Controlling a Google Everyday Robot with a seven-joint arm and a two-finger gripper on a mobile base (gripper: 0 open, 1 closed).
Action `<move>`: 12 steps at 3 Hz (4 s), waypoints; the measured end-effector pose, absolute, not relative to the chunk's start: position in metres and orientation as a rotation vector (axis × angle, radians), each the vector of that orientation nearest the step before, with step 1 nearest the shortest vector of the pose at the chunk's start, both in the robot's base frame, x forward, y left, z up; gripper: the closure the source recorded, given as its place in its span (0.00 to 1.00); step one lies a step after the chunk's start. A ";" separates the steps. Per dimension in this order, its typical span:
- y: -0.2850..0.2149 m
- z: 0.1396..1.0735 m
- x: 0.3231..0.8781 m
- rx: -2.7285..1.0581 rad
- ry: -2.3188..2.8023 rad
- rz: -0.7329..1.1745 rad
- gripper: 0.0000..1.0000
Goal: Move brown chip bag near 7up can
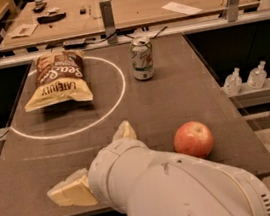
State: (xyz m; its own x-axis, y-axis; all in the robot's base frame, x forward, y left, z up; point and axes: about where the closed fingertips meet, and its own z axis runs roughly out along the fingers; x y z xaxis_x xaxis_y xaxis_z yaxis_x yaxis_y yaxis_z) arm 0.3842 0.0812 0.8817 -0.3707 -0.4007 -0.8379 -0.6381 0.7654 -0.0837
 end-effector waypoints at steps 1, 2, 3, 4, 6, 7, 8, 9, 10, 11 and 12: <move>0.044 0.859 0.414 -0.604 2.004 0.278 0.00; -0.004 0.850 0.438 -0.479 1.970 0.216 0.00; -0.020 0.854 0.461 -0.487 1.925 0.210 0.00; -0.007 0.862 0.489 -0.571 1.891 0.262 0.00; 0.018 0.831 0.524 -0.576 1.909 0.329 0.00; 0.033 0.819 0.551 -0.555 1.889 0.284 0.00; 0.080 0.820 0.584 -0.570 1.863 0.276 0.00; 0.116 0.836 0.612 -0.598 1.827 0.270 0.00; 0.138 0.849 0.630 -0.615 1.803 0.263 0.00; 0.154 0.858 0.642 -0.630 1.781 0.258 0.00; 0.162 0.844 0.641 -0.646 1.795 0.277 0.19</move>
Offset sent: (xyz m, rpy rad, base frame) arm 0.1497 -0.1232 -0.0496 0.1062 -0.1472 -0.3989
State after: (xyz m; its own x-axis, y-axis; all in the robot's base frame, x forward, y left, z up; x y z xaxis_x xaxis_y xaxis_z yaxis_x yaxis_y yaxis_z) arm 0.6407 0.1616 0.8443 -0.1975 -0.2865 -0.9375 -0.5559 0.8205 -0.1336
